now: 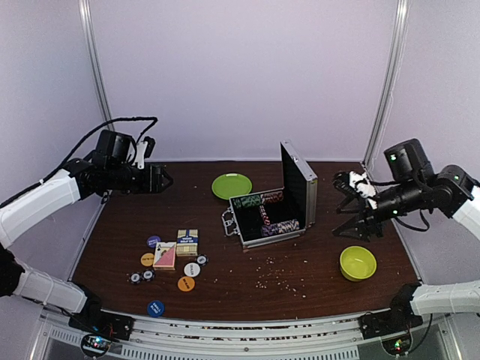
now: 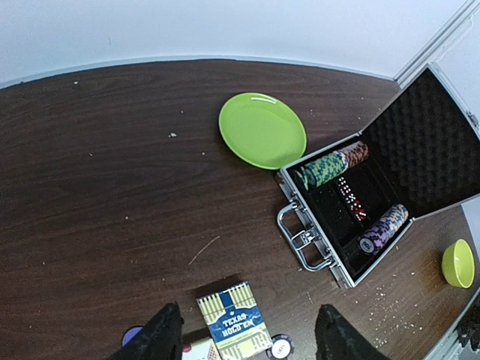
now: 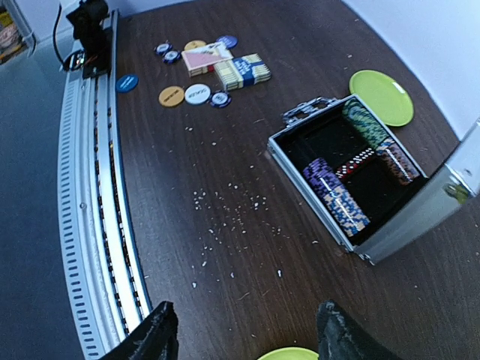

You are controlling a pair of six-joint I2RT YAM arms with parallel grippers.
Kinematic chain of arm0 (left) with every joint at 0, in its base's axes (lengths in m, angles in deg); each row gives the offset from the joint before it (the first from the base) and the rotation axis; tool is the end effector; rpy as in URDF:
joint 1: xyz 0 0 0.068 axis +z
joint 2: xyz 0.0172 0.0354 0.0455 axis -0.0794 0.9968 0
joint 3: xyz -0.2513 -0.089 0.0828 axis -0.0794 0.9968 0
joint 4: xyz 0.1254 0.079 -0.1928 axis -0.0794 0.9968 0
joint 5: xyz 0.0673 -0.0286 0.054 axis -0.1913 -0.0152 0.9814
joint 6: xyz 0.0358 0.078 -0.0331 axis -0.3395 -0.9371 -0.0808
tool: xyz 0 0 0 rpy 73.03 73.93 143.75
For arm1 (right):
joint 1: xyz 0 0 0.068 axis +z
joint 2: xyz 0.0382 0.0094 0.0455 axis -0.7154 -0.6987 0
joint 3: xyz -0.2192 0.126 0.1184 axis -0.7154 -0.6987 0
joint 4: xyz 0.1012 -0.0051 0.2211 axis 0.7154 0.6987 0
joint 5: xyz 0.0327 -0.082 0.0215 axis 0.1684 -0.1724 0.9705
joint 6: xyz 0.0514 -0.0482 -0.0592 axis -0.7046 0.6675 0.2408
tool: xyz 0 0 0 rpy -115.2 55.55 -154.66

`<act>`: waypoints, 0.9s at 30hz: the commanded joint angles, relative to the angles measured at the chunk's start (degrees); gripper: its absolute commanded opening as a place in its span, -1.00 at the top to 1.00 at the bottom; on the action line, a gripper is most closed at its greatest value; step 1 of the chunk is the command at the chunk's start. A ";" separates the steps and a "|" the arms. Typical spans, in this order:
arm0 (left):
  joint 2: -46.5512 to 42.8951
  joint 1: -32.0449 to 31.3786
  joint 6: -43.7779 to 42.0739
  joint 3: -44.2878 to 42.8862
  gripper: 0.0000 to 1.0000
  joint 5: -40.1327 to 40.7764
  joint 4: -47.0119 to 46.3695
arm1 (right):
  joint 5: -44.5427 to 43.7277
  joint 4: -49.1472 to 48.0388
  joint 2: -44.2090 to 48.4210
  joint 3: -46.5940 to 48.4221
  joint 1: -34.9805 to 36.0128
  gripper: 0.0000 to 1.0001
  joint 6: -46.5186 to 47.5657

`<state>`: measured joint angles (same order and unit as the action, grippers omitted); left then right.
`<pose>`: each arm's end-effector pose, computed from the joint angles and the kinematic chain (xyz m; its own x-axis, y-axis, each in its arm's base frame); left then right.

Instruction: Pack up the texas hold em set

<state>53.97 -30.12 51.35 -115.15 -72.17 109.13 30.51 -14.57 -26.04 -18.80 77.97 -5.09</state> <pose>0.2594 -0.1352 0.2990 -0.7127 -0.1394 -0.6875 0.2285 0.8805 -0.4154 0.1155 0.1258 0.3310 -0.1680 -0.5625 -0.8095 -0.9606 0.2780 0.0062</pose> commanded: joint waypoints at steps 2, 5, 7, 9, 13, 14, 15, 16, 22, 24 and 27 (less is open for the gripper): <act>-4.57 -0.32 5.38 2.53 -0.32 1.90 0.74 | -10.22 -4.75 -8.45 4.08 12.12 -0.23 -0.67; -6.29 -0.34 5.81 2.89 -0.37 3.55 2.29 | -15.47 -11.24 -15.11 5.97 16.93 -0.23 -6.28; -6.44 -0.31 5.73 2.56 -0.40 4.82 3.69 | -20.86 -16.31 -19.19 7.71 18.95 -0.24 -11.13; -5.96 -0.36 5.13 1.26 -0.41 5.92 6.00 | -23.31 -19.68 -23.81 10.43 19.35 -0.18 -14.87; -5.43 -0.32 4.02 -1.25 -0.41 7.98 10.80 | -23.38 -20.42 -35.17 17.98 19.71 -0.11 -21.78; -5.72 -0.32 3.88 -1.15 -0.42 7.96 10.78 | -23.62 -20.19 -37.92 19.88 19.86 -0.11 -22.89; -6.25 -0.33 3.75 -0.61 -0.42 7.73 10.06 | -23.61 -19.93 -40.75 21.41 19.91 -0.11 -23.82; -6.64 -0.36 3.59 -0.31 -0.42 7.72 9.31 | -23.43 -19.67 -43.42 22.99 19.99 -0.12 -24.66; -7.31 -0.32 3.89 -0.52 -0.42 6.83 8.55 | -25.10 -15.70 -58.04 32.37 20.05 -0.21 -27.06; -7.57 -0.37 3.96 -0.14 -0.42 6.06 8.24 | -26.38 -15.19 -61.27 34.00 20.01 -0.21 -27.16; -7.97 -0.37 3.52 0.74 -0.42 6.14 7.97 | -27.10 -14.98 -64.67 35.29 19.93 -0.18 -27.27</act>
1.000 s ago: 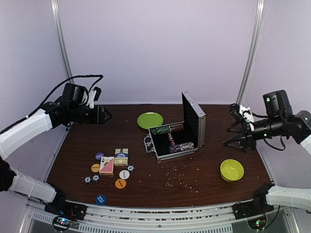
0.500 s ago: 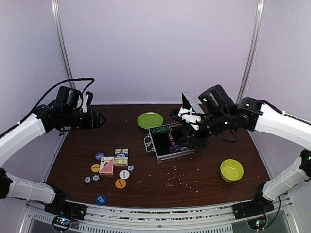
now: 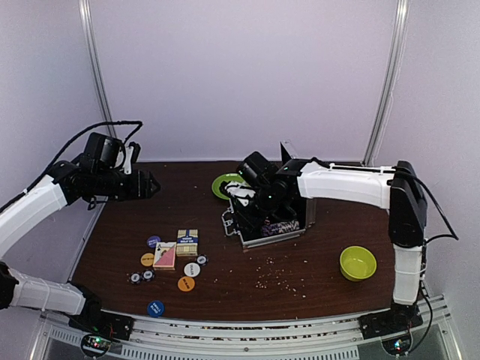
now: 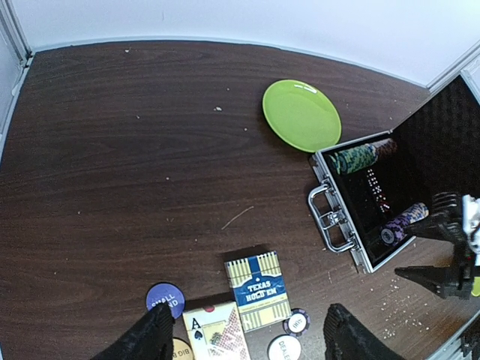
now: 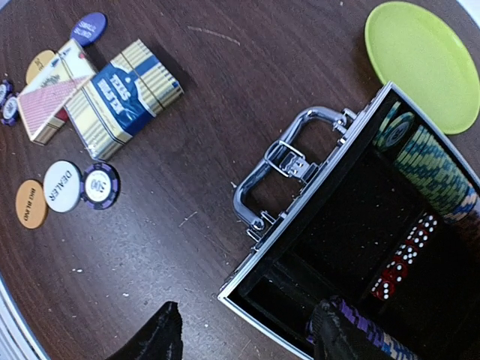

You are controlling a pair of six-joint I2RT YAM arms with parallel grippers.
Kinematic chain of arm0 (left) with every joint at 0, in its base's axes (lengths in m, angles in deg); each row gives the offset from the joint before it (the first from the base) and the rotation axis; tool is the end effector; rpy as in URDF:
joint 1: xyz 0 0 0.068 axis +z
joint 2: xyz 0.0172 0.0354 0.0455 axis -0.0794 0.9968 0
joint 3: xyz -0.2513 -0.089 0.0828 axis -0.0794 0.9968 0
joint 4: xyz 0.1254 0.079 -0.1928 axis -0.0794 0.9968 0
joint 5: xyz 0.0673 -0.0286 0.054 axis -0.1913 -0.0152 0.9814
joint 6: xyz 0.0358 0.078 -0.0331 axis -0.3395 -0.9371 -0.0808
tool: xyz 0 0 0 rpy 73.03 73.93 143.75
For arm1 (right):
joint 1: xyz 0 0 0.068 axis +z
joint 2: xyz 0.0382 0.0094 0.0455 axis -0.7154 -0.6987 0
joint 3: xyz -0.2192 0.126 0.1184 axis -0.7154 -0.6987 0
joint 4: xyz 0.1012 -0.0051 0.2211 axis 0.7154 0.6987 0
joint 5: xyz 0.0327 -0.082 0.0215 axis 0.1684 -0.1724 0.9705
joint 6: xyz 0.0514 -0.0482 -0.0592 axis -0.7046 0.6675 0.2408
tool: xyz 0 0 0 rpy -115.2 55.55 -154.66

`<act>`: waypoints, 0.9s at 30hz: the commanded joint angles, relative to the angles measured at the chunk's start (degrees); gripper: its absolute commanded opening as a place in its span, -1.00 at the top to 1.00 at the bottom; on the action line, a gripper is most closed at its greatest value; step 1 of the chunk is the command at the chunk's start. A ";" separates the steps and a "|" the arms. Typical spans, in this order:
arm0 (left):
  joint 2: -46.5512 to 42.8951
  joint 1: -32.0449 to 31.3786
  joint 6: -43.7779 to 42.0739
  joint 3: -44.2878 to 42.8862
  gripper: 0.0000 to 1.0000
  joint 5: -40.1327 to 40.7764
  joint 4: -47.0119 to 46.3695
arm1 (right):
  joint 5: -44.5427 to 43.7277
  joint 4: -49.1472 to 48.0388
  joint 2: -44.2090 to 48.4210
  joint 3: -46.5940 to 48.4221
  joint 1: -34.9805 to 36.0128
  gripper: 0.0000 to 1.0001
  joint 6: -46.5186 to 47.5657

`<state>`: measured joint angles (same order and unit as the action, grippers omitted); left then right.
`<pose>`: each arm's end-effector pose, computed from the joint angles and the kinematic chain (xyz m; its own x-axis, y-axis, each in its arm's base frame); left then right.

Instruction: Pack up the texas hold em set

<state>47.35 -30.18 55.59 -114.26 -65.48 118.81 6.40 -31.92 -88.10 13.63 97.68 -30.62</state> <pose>0.2285 -0.1101 0.3019 -0.7291 -0.2069 -0.6524 0.0818 0.9200 -0.3832 0.2668 0.3615 0.2184 -0.4878 -0.6734 -0.5555 -0.8451 0.5237 0.1073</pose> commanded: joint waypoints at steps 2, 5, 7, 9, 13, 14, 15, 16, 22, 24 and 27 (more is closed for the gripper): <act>-1.42 -0.26 -1.28 0.62 -0.42 -0.49 -1.74 | -3.14 2.74 -4.70 3.59 0.20 -0.17 -1.56; -1.29 -0.31 -1.17 1.82 -0.42 -1.60 -2.03 | -3.65 2.74 -6.80 3.81 0.24 -0.14 -1.60; -1.58 -0.31 -0.69 2.79 -0.41 -2.61 -2.65 | -3.30 3.10 -8.04 4.02 0.25 -0.14 -1.73; -2.18 -0.34 -0.57 3.65 -0.42 -3.13 -3.29 | -3.24 3.37 -8.91 4.10 0.22 -0.13 -1.69; -3.12 -0.29 -0.78 4.60 -0.42 -2.64 -3.94 | -4.38 3.53 -10.45 4.57 0.22 -0.17 -1.02; -3.04 -0.26 -1.04 4.55 -0.42 -2.61 -3.95 | -4.49 3.72 -10.95 4.85 0.20 -0.18 -0.88; -2.92 -0.32 -1.31 4.51 -0.42 -2.67 -3.95 | -4.70 3.93 -11.62 5.21 0.20 -0.20 -0.78; -2.73 -0.31 -1.39 4.40 -0.42 -2.82 -3.87 | -4.72 4.08 -12.16 5.51 0.15 -0.22 -0.67; -2.28 -0.30 -1.30 4.66 -0.41 -3.24 -3.94 | -4.04 4.78 -14.26 6.38 0.18 -0.21 0.09; -2.27 -0.32 -1.13 4.94 -0.41 -3.21 -4.12 | -3.34 5.10 -14.58 6.34 0.23 -0.20 0.34; -2.24 -0.31 -0.83 5.39 -0.41 -3.31 -4.56 | -0.46 5.61 -14.35 5.56 0.27 -0.10 1.32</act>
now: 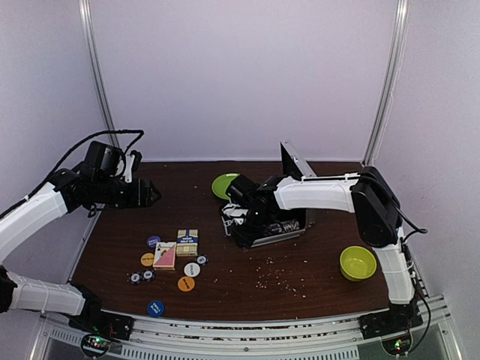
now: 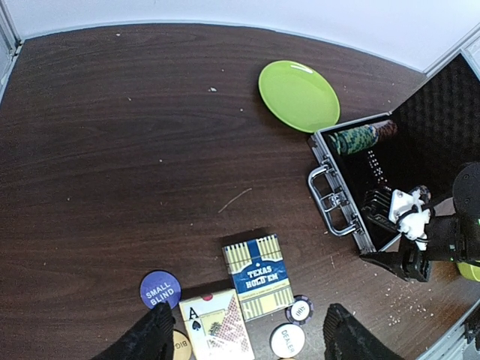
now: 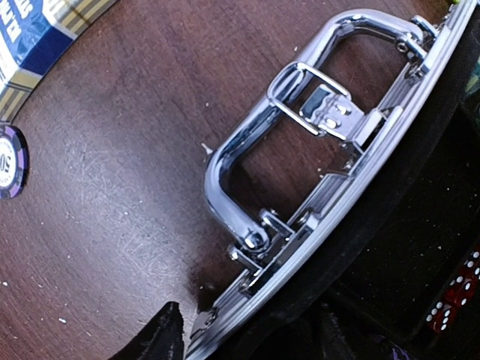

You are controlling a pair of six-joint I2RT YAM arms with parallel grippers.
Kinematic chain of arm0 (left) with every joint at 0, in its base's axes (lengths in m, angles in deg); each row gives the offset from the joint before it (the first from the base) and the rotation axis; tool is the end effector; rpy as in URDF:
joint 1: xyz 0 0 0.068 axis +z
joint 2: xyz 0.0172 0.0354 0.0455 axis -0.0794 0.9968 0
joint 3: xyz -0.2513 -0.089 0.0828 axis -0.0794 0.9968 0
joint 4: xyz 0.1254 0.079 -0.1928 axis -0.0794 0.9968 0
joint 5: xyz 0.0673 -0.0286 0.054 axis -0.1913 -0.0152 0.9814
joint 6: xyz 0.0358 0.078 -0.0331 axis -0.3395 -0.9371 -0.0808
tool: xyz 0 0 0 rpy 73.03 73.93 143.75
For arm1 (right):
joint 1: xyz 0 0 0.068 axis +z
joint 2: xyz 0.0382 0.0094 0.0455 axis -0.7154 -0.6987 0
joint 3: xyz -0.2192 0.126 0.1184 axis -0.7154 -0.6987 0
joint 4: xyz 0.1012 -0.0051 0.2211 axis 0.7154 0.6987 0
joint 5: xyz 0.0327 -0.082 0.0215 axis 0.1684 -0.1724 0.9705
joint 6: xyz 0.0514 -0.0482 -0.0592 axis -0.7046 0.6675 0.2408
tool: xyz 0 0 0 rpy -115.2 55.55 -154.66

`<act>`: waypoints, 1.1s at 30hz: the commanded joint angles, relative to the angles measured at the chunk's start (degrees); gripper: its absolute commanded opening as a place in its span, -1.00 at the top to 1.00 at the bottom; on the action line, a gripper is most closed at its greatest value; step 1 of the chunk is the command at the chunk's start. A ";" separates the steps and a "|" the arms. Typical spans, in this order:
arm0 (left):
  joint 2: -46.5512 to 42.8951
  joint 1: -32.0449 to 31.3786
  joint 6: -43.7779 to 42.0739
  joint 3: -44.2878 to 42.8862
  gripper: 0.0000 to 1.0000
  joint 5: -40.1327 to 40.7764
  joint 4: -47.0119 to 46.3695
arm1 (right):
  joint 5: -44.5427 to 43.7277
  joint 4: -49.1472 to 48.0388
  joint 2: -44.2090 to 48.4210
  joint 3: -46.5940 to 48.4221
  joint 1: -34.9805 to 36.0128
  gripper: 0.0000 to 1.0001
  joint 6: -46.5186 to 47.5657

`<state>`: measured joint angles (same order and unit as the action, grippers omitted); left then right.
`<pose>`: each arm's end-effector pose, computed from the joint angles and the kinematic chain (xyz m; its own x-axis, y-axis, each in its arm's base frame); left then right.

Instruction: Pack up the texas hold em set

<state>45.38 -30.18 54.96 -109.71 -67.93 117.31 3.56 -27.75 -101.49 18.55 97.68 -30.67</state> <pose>0.2192 -0.1096 0.2853 -0.7531 -0.1842 -0.6316 0.1080 0.9124 -0.3948 0.2820 0.3744 0.1358 -0.5512 -0.7533 -0.3587 -0.8226 0.5625 0.0826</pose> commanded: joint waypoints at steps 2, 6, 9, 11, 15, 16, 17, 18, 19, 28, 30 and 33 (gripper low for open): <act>-0.07 -0.37 0.01 1.13 -0.41 -1.01 -3.26 | 4.96 1.56 -0.24 -0.59 0.28 -0.03 2.39; 0.57 -0.28 0.42 1.23 -0.41 -0.77 -3.73 | 7.10 1.21 1.50 -4.30 1.18 0.03 5.14; 1.33 -0.30 0.52 1.01 -0.41 -1.07 -4.16 | 7.95 1.65 2.40 -7.01 2.10 0.04 7.16; 1.82 -0.27 0.51 0.88 -0.41 -1.48 -4.48 | 8.98 2.08 3.06 -8.65 2.82 0.06 8.50; 2.37 -0.31 0.54 0.79 -0.41 -1.91 -4.81 | 10.47 3.18 5.26 -12.90 3.75 0.11 12.10; 2.43 -0.24 0.50 0.81 -0.41 -1.96 -4.88 | 10.64 3.57 5.94 -13.91 3.84 0.11 13.47; 2.52 -0.33 0.53 0.80 -0.41 -2.06 -4.90 | 10.94 3.99 6.56 -14.96 3.96 0.13 14.54; 2.63 -0.31 0.47 0.79 -0.41 -2.21 -4.97 | 11.24 4.50 7.29 -15.99 4.01 0.13 15.62; 2.74 -0.27 0.38 0.79 -0.41 -2.31 -5.06 | 11.37 5.10 8.02 -17.14 4.06 0.13 16.82; 2.09 -1.70 -2.08 0.62 -0.41 -6.97 -8.85 | 11.50 14.10 14.80 -27.54 4.42 0.13 33.41; 2.02 -3.20 -3.82 -0.08 -0.42 -7.31 -9.63 | 9.74 16.93 15.33 -28.97 4.44 0.12 37.02; 2.96 -4.75 -6.10 -1.54 -0.43 -7.60 -9.62 | 5.39 20.43 15.19 -30.78 4.42 0.10 40.20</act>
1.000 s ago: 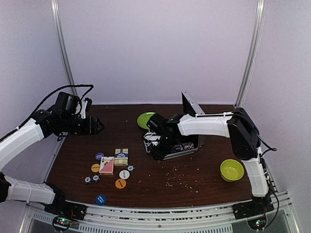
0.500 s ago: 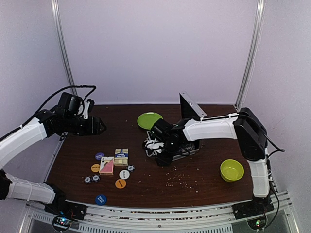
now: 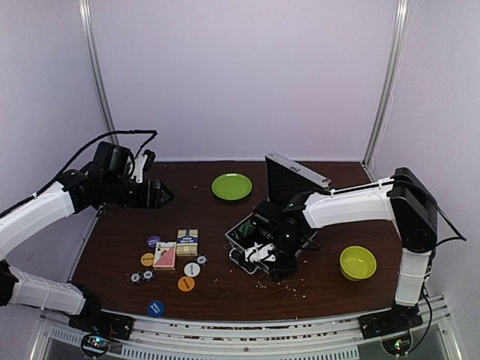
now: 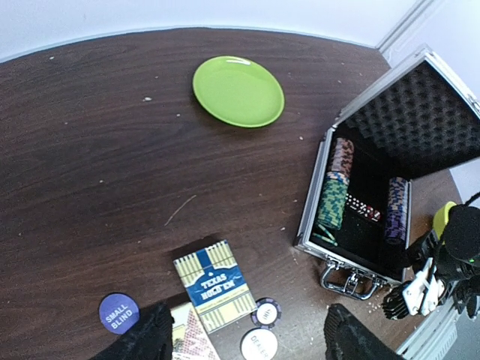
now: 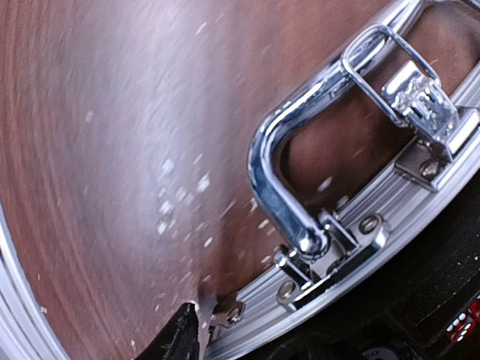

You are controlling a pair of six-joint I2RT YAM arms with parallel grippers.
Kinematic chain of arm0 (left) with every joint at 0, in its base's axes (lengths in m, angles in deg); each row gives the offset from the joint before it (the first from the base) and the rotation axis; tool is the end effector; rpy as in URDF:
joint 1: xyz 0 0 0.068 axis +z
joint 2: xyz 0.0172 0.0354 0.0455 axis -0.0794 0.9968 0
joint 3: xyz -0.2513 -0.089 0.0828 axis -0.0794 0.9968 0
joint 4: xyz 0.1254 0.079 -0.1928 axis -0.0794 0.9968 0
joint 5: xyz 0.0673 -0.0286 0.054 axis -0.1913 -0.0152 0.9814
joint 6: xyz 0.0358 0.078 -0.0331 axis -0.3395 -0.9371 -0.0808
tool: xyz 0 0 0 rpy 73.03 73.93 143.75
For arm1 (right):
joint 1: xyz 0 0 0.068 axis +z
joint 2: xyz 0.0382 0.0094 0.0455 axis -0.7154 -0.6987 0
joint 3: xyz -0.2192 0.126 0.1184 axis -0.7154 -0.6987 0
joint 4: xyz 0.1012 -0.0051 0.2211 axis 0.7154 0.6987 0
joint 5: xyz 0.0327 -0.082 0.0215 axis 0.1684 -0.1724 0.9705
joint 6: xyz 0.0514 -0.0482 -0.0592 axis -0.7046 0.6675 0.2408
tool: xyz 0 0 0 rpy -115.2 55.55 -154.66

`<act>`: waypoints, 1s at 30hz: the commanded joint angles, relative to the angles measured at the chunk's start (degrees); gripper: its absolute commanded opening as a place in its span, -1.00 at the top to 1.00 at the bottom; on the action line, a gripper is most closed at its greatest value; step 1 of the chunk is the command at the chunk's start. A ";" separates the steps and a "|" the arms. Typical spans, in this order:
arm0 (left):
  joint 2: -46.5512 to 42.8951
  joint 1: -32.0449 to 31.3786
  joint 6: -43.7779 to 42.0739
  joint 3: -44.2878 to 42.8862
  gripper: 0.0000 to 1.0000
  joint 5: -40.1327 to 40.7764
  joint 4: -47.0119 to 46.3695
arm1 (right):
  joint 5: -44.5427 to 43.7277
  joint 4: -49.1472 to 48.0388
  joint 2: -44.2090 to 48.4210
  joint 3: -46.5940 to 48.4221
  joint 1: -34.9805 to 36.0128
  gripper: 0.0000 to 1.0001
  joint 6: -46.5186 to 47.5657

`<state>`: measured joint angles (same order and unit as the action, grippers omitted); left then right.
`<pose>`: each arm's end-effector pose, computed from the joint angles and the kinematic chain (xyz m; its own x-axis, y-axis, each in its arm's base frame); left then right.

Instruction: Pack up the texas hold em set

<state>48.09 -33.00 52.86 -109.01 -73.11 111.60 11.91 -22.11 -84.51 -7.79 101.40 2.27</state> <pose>0.2248 -0.1347 0.2822 -0.7581 -0.1076 -0.6432 0.2443 0.8676 -0.4331 0.1795 0.2991 0.1305 0.0025 -0.9752 -0.2215 -0.9894 -0.0346 0.1409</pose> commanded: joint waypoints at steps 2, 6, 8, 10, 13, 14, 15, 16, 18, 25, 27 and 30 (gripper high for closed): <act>1.12 -2.76 -4.52 -3.07 -0.50 -2.78 -3.85 | -5.50 17.06 -2.57 -5.08 0.38 0.09 8.69; 2.86 -4.67 -4.71 -4.48 -0.51 -3.11 -3.85 | -8.14 18.25 -1.59 -7.41 -1.17 0.09 11.04; 3.74 -5.85 -4.49 -4.84 -0.51 -2.22 -3.76 | -8.99 18.55 -0.79 -8.83 -2.09 0.09 11.41; 4.98 -6.45 -3.69 -5.44 -0.51 -0.80 -2.70 | -10.53 18.52 0.25 -10.62 -3.46 0.09 13.28; 6.91 -7.46 -3.49 -5.77 -0.50 -0.05 -2.27 | -11.56 18.14 2.15 -12.66 -6.01 0.10 14.56; 7.52 -7.93 -3.43 -5.94 -0.50 0.12 -2.34 | -11.30 17.95 2.96 -12.58 -7.06 0.10 14.84; 8.31 -8.41 -3.44 -6.18 -0.50 0.16 -2.42 | -11.45 17.93 3.62 -12.27 -7.81 0.10 14.97; 9.52 -8.88 -3.52 -6.43 -0.50 0.21 -2.51 | -11.46 18.02 4.49 -11.69 -8.38 0.07 15.00; 11.50 -9.89 -3.78 -7.22 -0.50 0.28 -2.68 | -9.79 18.88 6.30 -9.91 -9.37 0.03 15.00; 19.73 -12.69 -5.30 -10.58 -0.50 -0.72 -2.78 | 2.40 23.08 14.81 -3.48 -10.68 -0.17 14.33; 22.22 -13.43 -5.55 -11.33 -0.50 -1.25 -3.07 | 4.61 24.45 16.67 -2.35 -11.65 -0.17 14.49; 25.49 -15.06 -5.73 -12.12 -0.49 -2.08 -4.34 | 8.33 26.67 18.19 1.10 -14.80 -0.14 13.92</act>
<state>70.38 -46.27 48.58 -118.91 -73.81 110.16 13.57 -0.34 -68.91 -10.76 89.97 16.83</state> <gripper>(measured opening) 0.749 0.583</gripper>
